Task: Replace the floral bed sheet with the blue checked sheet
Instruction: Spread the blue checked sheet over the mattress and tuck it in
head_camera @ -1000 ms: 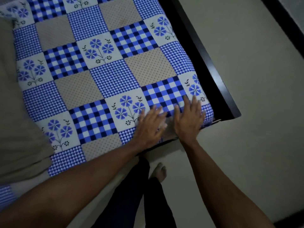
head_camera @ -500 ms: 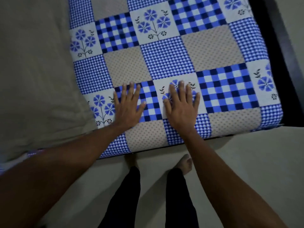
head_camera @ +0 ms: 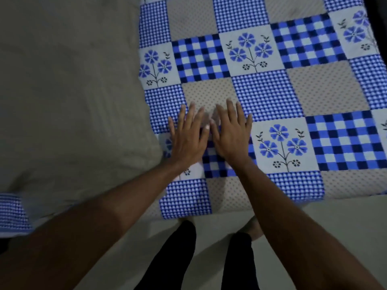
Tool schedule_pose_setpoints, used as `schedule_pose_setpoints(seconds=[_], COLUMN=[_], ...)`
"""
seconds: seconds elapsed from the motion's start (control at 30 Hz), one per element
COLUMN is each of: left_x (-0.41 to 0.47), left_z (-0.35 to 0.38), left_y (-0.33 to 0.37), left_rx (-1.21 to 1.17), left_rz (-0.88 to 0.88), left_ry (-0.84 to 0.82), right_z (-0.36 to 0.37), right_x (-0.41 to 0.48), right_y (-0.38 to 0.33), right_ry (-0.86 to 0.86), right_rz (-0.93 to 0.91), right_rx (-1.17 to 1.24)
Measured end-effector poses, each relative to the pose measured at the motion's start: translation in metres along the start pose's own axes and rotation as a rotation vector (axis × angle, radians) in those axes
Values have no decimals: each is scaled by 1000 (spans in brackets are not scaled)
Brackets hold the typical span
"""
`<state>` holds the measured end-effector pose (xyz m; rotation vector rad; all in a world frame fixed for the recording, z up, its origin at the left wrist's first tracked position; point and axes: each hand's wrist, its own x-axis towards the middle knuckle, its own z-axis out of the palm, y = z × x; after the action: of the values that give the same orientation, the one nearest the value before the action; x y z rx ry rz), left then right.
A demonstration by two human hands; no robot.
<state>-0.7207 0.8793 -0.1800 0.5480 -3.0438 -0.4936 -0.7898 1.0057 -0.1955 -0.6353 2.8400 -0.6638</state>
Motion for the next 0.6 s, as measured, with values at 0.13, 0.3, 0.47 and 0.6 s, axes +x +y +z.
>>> schedule_pose_setpoints(seconds=[0.13, 0.3, 0.47, 0.6], left_x=[57, 44, -19, -55], left_z=[-12, 17, 18, 7], left_y=[-58, -79, -75, -76], left_rx=[34, 139, 95, -153], left_rz=[-159, -128, 63, 178], left_ry=[-97, -165, -112, -152], right_z=[22, 56, 62, 61], right_x=[68, 52, -20, -73], right_y=[-47, -48, -44, -53], right_ry=[-90, -89, 17, 17], right_rz=[-68, -4, 98, 193], right_rx=[8, -115, -147, -134])
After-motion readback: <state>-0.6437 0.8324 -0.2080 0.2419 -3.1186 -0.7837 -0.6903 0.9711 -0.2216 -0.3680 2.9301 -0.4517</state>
